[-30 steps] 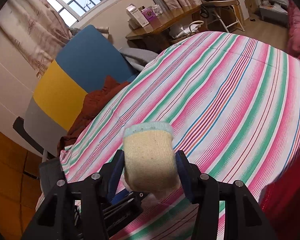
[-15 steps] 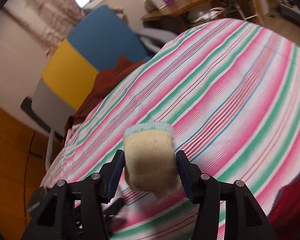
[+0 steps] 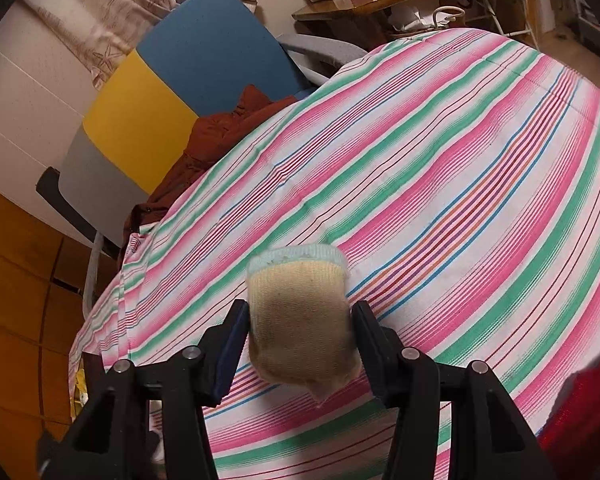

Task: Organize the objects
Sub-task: 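Carry the plastic bag and cream pouch with both grippers over the gold tray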

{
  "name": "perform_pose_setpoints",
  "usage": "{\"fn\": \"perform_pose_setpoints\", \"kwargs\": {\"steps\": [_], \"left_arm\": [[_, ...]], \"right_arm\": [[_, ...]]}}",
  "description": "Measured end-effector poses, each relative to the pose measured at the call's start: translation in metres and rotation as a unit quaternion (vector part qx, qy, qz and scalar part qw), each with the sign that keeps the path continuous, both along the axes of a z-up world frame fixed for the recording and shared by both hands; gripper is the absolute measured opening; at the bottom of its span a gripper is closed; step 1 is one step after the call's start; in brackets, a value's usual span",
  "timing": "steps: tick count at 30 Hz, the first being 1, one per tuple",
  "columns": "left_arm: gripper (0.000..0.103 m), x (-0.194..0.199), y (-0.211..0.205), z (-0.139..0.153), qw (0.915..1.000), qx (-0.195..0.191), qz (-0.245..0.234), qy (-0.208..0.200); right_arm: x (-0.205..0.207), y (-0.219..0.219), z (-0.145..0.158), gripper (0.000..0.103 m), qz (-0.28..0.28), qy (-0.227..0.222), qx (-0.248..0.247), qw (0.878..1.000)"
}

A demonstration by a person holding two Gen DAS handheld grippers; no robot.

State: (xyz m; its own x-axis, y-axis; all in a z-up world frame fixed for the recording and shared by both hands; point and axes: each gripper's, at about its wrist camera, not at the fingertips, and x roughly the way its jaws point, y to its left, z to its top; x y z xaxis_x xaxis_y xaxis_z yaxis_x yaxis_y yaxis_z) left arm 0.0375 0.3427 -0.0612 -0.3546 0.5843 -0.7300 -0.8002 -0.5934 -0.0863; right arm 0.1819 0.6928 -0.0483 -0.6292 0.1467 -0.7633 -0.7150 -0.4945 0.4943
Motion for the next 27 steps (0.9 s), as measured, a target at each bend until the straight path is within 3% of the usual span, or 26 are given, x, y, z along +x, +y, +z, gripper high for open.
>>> {"fn": "perform_pose_setpoints", "kwargs": {"steps": [14,20,27], "left_arm": [[0.037,-0.003,-0.066,0.055,0.9970,0.047,0.050,0.037],[0.037,-0.010,-0.093,0.063,0.9944,0.061,0.077,0.040],[0.037,-0.019,-0.121,0.061,0.9918,0.073,0.102,0.026]], "right_arm": [[-0.020,-0.013,0.000,0.054,0.037,-0.033,0.022,0.999],[-0.048,-0.046,0.007,0.054,0.100,-0.069,0.073,0.990],[-0.074,-0.096,0.011,0.054,0.168,-0.084,0.091,0.978]]}}
